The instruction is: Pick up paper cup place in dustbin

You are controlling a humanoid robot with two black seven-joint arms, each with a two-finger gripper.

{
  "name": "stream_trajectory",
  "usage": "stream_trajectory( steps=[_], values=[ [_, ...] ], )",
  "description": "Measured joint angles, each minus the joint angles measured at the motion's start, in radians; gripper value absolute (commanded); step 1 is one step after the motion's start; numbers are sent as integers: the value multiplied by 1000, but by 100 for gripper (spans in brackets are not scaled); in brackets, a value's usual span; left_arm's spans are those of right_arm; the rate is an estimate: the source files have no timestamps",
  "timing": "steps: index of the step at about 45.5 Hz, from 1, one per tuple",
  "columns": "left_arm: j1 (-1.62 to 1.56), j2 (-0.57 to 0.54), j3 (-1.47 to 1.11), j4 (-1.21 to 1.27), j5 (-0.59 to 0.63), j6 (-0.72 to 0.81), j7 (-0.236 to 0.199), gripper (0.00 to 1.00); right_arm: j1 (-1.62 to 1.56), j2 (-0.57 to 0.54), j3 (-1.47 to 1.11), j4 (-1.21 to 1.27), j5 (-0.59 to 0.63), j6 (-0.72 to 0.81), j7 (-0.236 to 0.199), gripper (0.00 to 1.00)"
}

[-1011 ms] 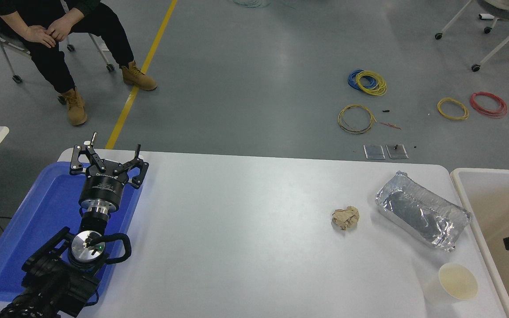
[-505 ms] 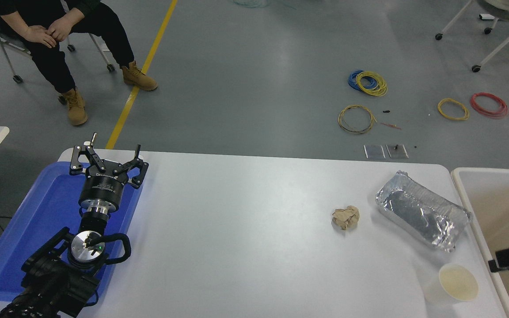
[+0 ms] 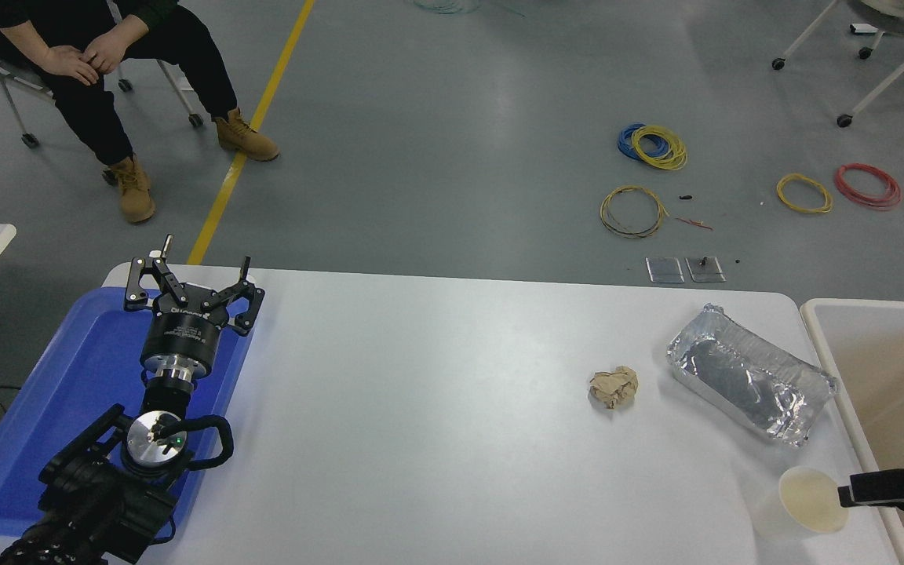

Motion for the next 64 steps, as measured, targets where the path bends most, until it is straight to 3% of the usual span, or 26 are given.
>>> stream_trajectory(
  steps=[28, 34, 49, 64],
  values=[
    [0, 0, 0, 0, 0, 0, 0, 100, -146, 124, 19, -104, 56, -136, 4, 97],
    [0, 0, 0, 0, 0, 0, 0, 100, -169, 152, 19, -129, 68, -160, 6, 82],
    [0, 0, 0, 0, 0, 0, 0, 100, -196, 182, 5, -152, 77, -190, 20, 2],
    [-1, 0, 0, 0, 0, 0, 0, 100, -196, 187, -13, -158, 64, -207, 111, 0]
  ],
)
